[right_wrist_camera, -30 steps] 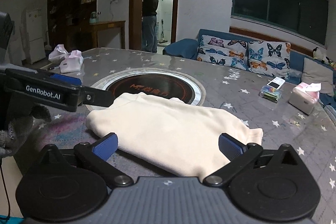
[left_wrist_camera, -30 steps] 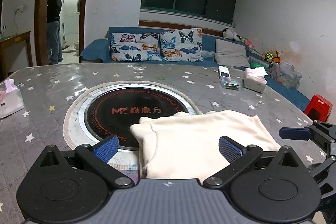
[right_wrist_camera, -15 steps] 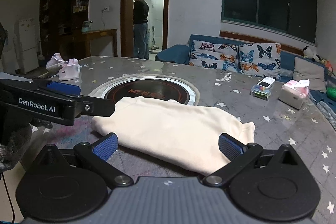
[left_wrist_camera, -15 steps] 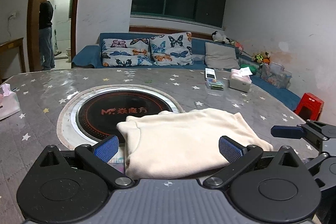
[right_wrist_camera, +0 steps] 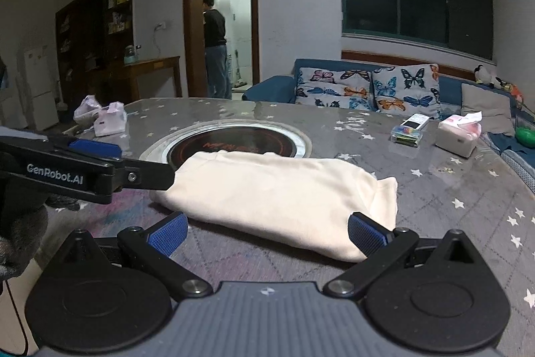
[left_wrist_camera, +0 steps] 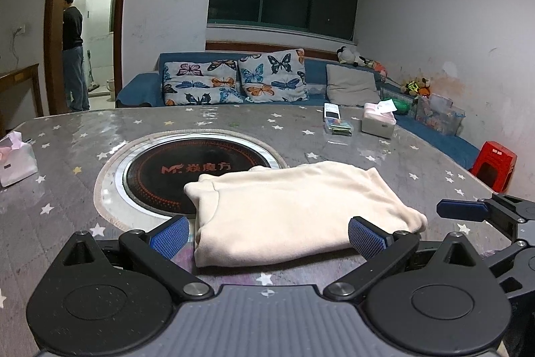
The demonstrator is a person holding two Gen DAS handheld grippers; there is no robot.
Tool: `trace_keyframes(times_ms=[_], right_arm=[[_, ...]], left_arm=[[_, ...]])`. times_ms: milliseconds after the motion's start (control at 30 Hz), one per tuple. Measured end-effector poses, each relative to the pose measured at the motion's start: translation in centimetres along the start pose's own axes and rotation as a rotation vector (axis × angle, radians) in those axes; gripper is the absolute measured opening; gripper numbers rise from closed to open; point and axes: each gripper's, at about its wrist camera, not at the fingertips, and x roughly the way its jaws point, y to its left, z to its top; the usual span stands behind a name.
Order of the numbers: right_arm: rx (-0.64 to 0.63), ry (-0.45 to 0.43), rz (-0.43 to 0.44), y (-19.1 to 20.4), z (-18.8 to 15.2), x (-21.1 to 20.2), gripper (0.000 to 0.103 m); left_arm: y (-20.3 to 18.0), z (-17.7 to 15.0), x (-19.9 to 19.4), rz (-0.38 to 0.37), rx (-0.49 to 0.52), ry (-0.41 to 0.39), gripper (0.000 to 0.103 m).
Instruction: Fold clothes
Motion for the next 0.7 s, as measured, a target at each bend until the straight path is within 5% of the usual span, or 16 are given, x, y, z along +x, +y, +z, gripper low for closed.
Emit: trace_keyframes(times_ms=[700], right_arm=[[-0.036,0.021,0.029,1.5,0.0,-0.6,0.103]], left_arm=[[0.4,-0.2,0.3,0.026,-0.018,0.043,0.103]])
